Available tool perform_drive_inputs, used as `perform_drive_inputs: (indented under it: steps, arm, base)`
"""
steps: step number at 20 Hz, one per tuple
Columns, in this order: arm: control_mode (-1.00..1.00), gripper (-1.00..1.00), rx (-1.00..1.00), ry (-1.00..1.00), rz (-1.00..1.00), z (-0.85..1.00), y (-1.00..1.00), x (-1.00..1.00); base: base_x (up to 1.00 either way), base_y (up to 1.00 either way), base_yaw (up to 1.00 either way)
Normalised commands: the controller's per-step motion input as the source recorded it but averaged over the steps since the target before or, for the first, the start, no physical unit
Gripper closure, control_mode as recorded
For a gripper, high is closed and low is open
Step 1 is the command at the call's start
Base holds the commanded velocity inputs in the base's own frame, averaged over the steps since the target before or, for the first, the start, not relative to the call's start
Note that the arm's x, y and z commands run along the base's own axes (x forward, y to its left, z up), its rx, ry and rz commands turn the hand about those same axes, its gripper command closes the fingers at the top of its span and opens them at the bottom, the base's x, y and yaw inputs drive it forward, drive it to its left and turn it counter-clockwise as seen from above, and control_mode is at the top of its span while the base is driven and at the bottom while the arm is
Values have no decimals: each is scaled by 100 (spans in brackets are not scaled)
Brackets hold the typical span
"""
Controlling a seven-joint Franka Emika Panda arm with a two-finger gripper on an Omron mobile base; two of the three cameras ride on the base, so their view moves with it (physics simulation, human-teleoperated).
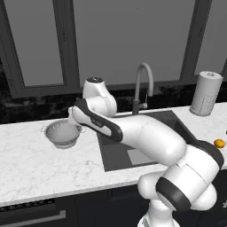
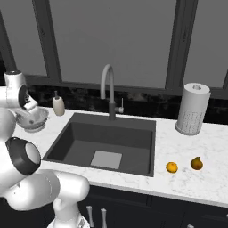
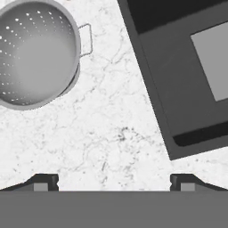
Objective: Put the colander in the sink, put the pear, tangerine in the colander, and turn on the sink faucet and pour water over the colander.
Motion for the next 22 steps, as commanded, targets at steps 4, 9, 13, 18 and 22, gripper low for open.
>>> perform_drive_inputs:
  steps: [4, 9, 13, 18, 22]
  arm:
    - [-100, -100, 6, 0, -12, -42, 36, 38]
    - [-100, -100, 4, 0, -11, -32, 30, 33]
    - [-100, -100, 2, 0, -9, -26, 29, 32]
    - [-100, -100, 0, 0, -10, -24, 23, 31]
    - [-100, -100, 0, 0, -11, -23, 9, 27]
  base:
    - [0, 0, 0]
    - [0, 0, 0]
    - [0, 0, 0]
    - [0, 0, 0]
    - [0, 0, 0]
